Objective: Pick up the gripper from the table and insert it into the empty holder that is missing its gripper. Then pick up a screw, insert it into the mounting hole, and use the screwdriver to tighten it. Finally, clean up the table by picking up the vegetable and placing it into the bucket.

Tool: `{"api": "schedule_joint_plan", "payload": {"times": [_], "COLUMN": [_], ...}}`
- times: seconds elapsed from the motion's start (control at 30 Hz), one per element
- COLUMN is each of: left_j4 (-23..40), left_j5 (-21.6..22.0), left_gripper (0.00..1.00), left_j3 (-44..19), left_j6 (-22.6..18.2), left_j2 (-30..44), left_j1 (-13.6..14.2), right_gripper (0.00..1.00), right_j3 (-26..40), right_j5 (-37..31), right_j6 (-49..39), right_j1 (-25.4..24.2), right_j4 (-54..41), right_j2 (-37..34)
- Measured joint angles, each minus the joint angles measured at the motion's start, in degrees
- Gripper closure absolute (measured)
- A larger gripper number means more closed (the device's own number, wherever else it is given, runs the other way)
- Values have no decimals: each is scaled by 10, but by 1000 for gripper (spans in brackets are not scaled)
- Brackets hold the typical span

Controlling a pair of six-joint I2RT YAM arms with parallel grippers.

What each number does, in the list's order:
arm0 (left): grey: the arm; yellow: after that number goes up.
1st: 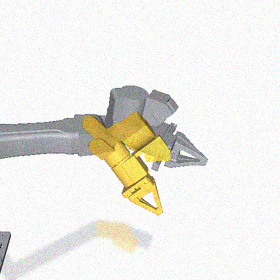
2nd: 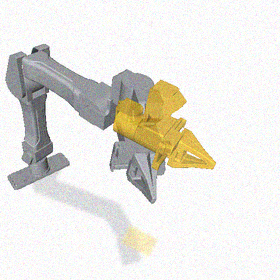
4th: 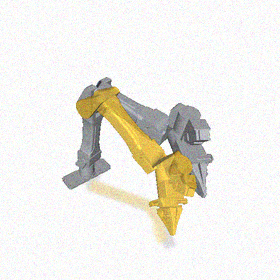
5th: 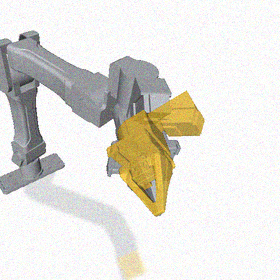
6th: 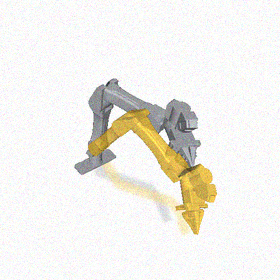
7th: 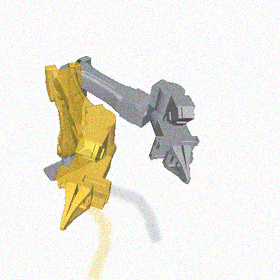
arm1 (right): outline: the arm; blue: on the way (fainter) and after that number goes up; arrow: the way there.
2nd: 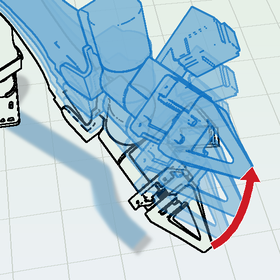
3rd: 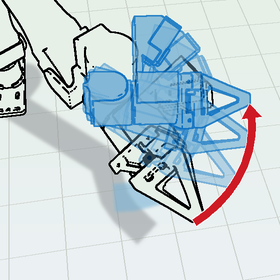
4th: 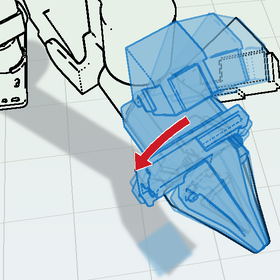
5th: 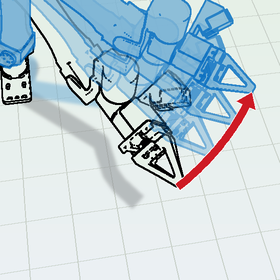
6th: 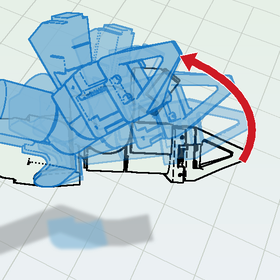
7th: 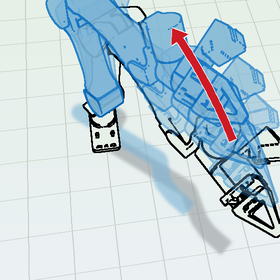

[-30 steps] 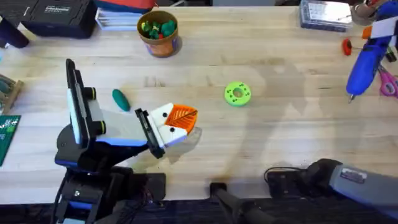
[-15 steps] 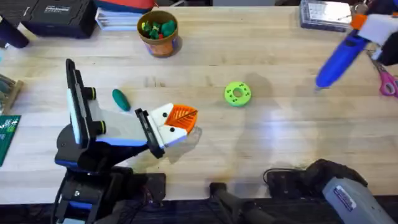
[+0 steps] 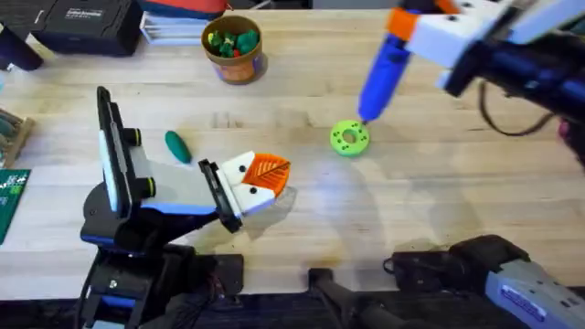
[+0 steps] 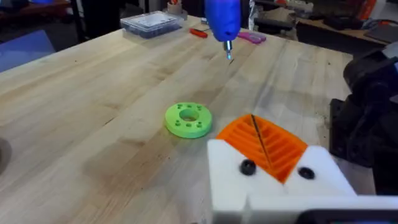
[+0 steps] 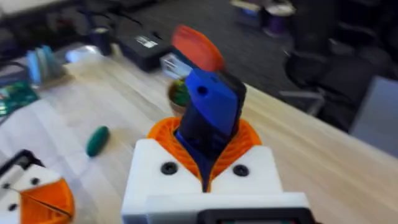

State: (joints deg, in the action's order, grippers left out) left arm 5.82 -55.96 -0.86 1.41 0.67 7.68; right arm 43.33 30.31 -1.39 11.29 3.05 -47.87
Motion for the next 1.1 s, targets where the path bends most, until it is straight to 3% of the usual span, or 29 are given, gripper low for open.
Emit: {"api": "schedule_joint_plan", "payload": {"times": [0.2, 0.43, 0.8, 1.1], "left_j4": [0, 0, 0, 0], "left_j5": [0, 0, 0, 0], "left_gripper": [996, 996, 996, 996], "left_j3": [0, 0, 0, 0], "left_j6": [0, 0, 0, 0], "left_j2": [0, 0, 0, 0], "left_j1": [0, 0, 0, 0], "right_gripper": [974, 974, 974, 974], "right_j3": [0, 0, -26, -49], "right_j5": [-38, -84, -110, -85], "right_j6": [13, 9, -12, -24], "right_j1": [141, 251, 341, 386], "right_j4": [125, 256, 361, 411], "right_j2": [-53, -84, -85, -95]}}
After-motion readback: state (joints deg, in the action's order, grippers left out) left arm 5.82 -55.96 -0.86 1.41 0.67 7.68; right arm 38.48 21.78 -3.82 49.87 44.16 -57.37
